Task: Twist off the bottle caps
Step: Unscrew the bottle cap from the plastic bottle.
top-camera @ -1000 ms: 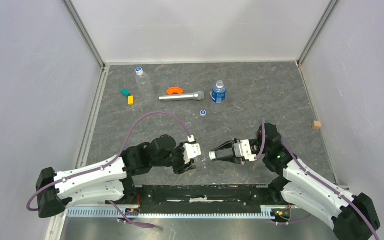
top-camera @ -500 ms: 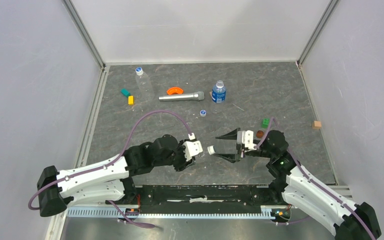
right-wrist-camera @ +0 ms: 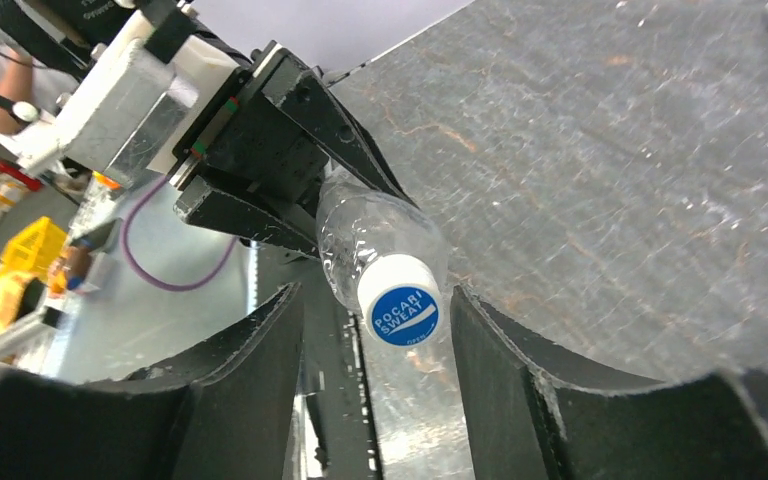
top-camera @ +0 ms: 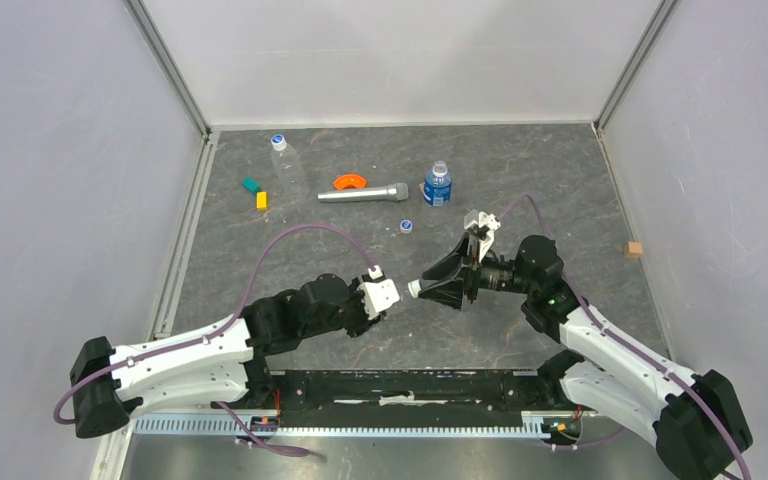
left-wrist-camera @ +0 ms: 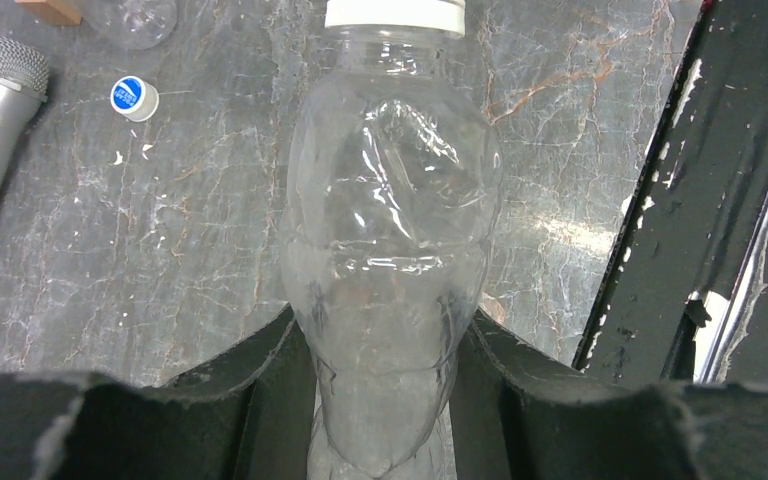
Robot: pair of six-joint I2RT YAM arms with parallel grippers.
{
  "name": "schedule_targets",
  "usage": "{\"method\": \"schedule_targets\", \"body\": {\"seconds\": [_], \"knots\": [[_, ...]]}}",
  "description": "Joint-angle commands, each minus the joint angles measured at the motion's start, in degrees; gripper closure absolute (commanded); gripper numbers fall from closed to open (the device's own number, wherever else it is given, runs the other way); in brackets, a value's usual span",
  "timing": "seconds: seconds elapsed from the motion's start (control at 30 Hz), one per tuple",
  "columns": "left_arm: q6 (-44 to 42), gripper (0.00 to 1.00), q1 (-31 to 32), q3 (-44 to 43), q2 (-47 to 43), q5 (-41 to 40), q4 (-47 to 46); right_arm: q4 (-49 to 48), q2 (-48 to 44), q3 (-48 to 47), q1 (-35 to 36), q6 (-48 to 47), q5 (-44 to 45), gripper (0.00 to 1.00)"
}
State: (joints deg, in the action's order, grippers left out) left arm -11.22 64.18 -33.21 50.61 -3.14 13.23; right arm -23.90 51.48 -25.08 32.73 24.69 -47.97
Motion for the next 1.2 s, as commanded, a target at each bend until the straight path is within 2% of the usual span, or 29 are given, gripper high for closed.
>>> {"method": "schedule_targets", "body": {"seconds": [0.0, 0.1, 0.3, 0.43, 0.53, 0.8, 1.07, 1.17], "knots": [[-2.49, 0.93, -0.14, 0.58, -1.46, -1.67, -3.7, -3.0, 1.5, -1.38, -0.24, 9.4, -1.03, 0.42], [-2.74, 0.93, -0.13, 0.63, -1.32, -1.93, -3.57, -4.77, 2.99, -1.13, -0.21, 10.54, -3.67, 0.44], [-2.28, 0.92, -0.11, 0.41, -1.26, -0.46, -3.47, -6.21, 4.77, -0.85, -0.21, 11.66, -2.0, 0.5], [-2.3, 0.92, -0.1, 0.32, -1.35, -0.11, -3.39, -5.48, 5.97, -0.87, -0.21, 11.51, -0.91, 0.5], [-2.15, 0.92, -0.09, 0.32, -1.52, -0.11, -3.4, -2.44, 6.52, -1.19, -0.21, 9.91, 0.9, 0.45], [-2.0, 0.92, -0.06, 0.39, -1.56, -0.02, -3.39, -0.13, 7.14, -1.2, -0.21, 8.22, 1.76, 0.46], [-1.84, 0.92, -0.11, 0.18, -1.73, 0.29, -2.98, -4.78, 7.24, 0.0, -0.21, 9.49, -0.2, 0.59], [-1.29, 0.92, -0.07, -0.45, -1.85, 0.82, -2.52, -7.85, 7.23, 1.0, -0.22, 9.66, -1.8, 0.73]]}}
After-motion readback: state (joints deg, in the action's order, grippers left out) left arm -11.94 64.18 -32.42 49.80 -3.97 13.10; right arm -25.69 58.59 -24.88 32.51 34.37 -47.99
